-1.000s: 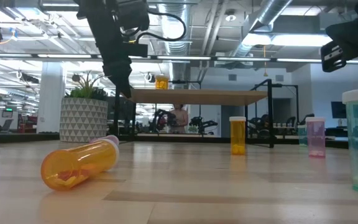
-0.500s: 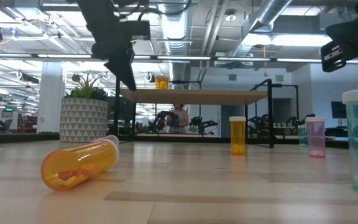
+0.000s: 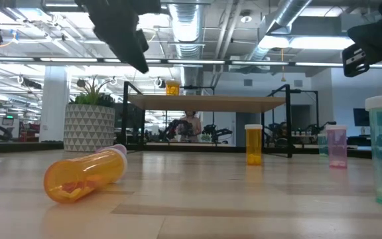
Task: Pick and place medicine bottles onto shelf by color
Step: Put the big orange pill bottle on the shelf aligned with the other big orange pill bottle, then put the blue pill bottle on the shelf
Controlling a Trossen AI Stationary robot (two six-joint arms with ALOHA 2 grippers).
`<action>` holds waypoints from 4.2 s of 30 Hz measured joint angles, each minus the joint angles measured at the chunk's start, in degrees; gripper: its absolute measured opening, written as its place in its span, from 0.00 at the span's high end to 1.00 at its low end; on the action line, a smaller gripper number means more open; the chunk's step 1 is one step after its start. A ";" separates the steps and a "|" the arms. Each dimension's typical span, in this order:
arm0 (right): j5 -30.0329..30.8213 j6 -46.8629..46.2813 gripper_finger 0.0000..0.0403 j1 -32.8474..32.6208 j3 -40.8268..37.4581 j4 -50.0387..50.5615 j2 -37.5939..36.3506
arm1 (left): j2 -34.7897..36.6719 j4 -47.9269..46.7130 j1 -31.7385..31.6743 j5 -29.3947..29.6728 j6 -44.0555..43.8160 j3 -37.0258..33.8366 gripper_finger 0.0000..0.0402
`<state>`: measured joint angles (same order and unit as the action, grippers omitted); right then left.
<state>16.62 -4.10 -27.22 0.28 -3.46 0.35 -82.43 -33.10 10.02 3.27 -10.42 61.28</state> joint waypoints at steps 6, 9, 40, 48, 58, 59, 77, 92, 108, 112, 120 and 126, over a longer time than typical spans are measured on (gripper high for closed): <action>0.00 0.00 0.92 0.00 -0.01 0.00 0.01 | -0.02 -6.20 6.29 -1.39 -5.76 3.92 0.88; 0.00 0.00 0.92 0.00 -0.01 0.00 -0.01 | -0.01 -10.33 9.72 -1.37 -8.65 6.69 0.80; 0.00 0.00 0.92 0.00 0.01 0.00 0.00 | -11.69 -16.00 23.64 -4.12 -15.11 9.50 0.34; 0.00 0.00 0.92 0.00 0.01 -0.01 0.01 | -13.84 -16.21 24.74 -3.03 -15.77 9.42 0.34; 0.00 0.00 0.92 0.00 0.01 -0.01 0.00 | -15.26 -15.67 25.65 -2.41 -17.10 9.44 0.29; -0.01 0.00 0.92 0.00 -0.01 -0.01 0.01 | -15.26 -15.53 25.74 -2.36 -17.29 9.44 0.29; 0.00 0.00 0.92 0.00 -0.01 0.00 0.00 | -15.26 -12.19 26.01 -0.70 -18.50 6.03 0.20; 0.00 0.00 0.92 0.00 0.00 0.00 -0.01 | -15.15 -12.43 24.98 14.87 -11.56 6.05 0.21; 0.00 0.00 0.92 0.00 0.01 0.00 -0.01 | 11.14 18.62 14.95 16.89 1.04 -13.28 0.21; 0.00 0.00 0.92 0.00 0.00 0.00 -0.01 | 18.41 34.70 13.45 18.87 1.88 -19.53 0.21; 0.09 0.01 0.92 0.02 0.01 -2.28 0.03 | 23.33 50.39 10.50 20.06 13.55 -23.55 0.21; 0.22 0.07 0.92 0.04 -0.03 -10.32 0.00 | 27.04 50.89 8.82 20.54 22.34 -19.07 0.21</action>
<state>16.84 -4.03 -27.18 0.25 -13.78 0.35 -55.40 17.79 18.83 23.80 11.91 42.21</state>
